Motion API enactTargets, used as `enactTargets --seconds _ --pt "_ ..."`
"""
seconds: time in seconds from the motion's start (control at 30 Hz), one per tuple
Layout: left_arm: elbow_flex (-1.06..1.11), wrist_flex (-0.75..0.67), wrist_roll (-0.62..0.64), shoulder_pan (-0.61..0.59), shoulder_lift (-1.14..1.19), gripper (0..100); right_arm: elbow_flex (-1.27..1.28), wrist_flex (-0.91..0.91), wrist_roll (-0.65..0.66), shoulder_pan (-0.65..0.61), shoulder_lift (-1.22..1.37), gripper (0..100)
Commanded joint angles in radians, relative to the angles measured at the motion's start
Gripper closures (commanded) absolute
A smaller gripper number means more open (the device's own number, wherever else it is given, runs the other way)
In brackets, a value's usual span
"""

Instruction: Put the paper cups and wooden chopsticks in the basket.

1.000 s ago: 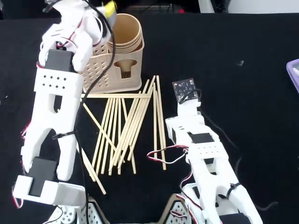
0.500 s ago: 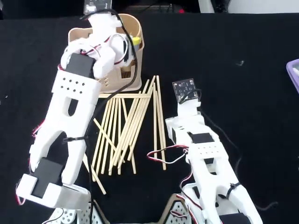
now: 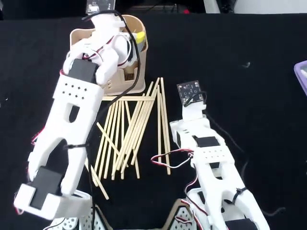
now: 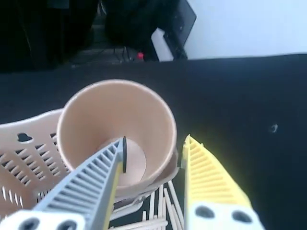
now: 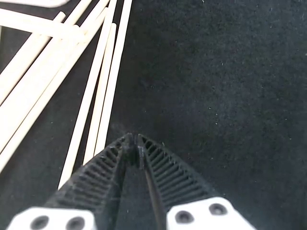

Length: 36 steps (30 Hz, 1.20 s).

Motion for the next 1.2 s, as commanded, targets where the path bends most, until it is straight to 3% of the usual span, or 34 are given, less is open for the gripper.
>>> enactTargets --seconds 0.0,0.13,0.3,0.43,0.57,0.73,0.9,1.17 --pt "-0.051 -0.014 -0.002 0.002 -0.098 80 -0.005 -0.021 -0.009 0.009 -0.024 98.7" --pt "-0.039 0.06 -0.006 0.001 -0.181 80 -0.005 -0.021 -0.009 0.009 -0.024 98.7" --pt "-0.027 0.264 -0.008 -0.005 -0.339 80 -0.007 -0.021 -0.009 0.009 -0.025 98.7" --pt "0.076 0.345 -0.008 -0.09 -0.443 80 -0.008 -0.014 -0.009 0.009 -0.03 98.7" --pt "0.196 0.428 -0.008 -0.248 -0.575 80 -0.025 -0.005 -0.011 0.008 -0.031 98.6" --pt "0.432 0.473 -0.121 -0.386 -0.769 80 -0.189 0.238 -0.011 -0.041 -0.03 94.8" --pt "0.848 0.321 -0.249 -0.498 -0.934 80 -0.289 0.368 -0.011 -0.196 -0.024 81.9" --pt "1.397 -0.072 -0.256 -0.607 -1.037 80 -0.289 0.353 -0.015 -0.281 -0.024 81.1"
